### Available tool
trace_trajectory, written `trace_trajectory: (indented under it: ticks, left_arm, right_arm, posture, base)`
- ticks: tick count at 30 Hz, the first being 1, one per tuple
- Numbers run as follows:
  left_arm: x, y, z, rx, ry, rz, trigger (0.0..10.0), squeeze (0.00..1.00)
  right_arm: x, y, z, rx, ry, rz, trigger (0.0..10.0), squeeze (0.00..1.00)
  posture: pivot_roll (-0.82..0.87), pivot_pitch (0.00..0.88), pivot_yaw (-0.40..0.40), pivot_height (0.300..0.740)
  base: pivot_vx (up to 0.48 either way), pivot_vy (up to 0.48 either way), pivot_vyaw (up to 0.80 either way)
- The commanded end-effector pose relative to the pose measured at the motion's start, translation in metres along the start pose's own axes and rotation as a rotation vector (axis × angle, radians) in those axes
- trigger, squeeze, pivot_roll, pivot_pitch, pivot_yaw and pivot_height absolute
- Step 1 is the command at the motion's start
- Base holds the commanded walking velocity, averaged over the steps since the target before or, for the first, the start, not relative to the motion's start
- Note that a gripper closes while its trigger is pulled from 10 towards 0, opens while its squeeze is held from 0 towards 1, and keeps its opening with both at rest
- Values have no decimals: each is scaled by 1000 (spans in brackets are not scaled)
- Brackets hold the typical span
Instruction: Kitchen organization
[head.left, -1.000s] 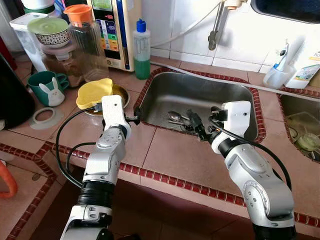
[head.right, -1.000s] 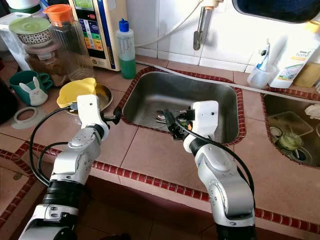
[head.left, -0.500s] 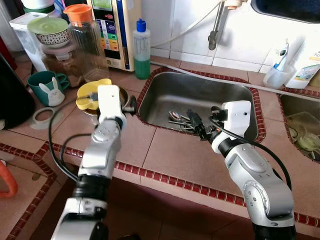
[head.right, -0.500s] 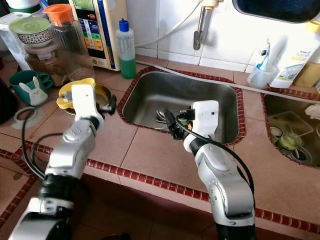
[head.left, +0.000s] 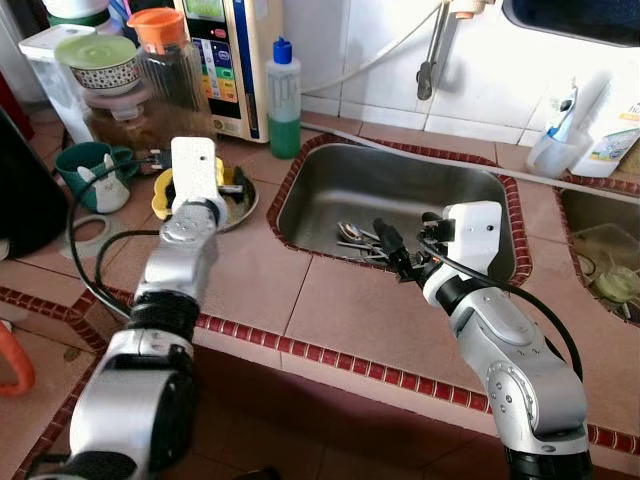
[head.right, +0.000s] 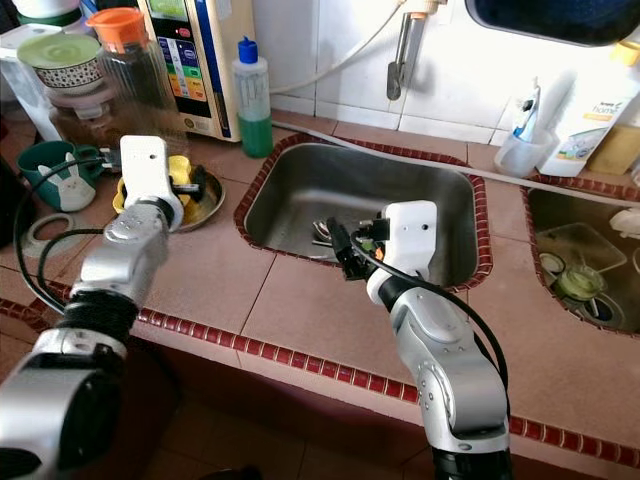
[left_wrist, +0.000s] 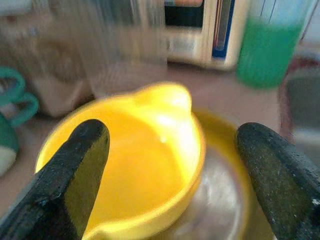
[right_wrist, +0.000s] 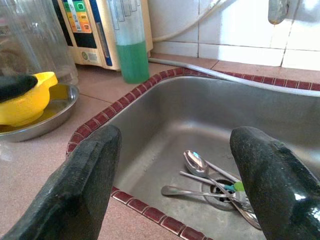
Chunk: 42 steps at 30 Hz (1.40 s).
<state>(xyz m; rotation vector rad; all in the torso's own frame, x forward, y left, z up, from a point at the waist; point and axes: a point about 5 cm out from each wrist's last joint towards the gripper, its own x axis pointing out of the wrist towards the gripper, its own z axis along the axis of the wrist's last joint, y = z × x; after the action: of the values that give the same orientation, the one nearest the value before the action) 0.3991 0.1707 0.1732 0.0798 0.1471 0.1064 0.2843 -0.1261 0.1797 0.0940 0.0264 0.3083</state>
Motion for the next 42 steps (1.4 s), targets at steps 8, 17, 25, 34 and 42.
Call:
trace_trajectory:
  ticks: [8, 17, 25, 34, 42]
  left_arm:
    - [8, 0, -1, -3, 70, -103, 0, 0]
    - [10, 3, 0, -10, 65, -114, 0, 0]
    - [9, 5, -4, -14, 74, -115, 0, 0]
    - [9, 4, -5, -8, 76, -127, 0, 0]
    - [9, 5, -2, 8, 40, -122, 0, 0]
  right_arm:
    - [-4, -2, 3, -6, -15, -21, 10000, 0]
    - [-3, -3, 3, -6, -13, -28, 10000, 0]
    - [-3, -3, 2, -4, -6, -28, 10000, 0]
    - [-2, -5, 1, -5, 9, -31, 10000, 0]
    - [-1, -6, 0, -7, 13, -32, 10000, 0]
  posture:
    - [40, 69, 34, 740]
    - [43, 66, 36, 740]
    - [46, 69, 33, 740]
    - [46, 71, 31, 740]
    - [46, 69, 29, 740]
  base:
    - [0, 0, 0]
    - [0, 0, 0]
    - [0, 0, 0]
    - [0, 0, 0]
    - [0, 0, 0]
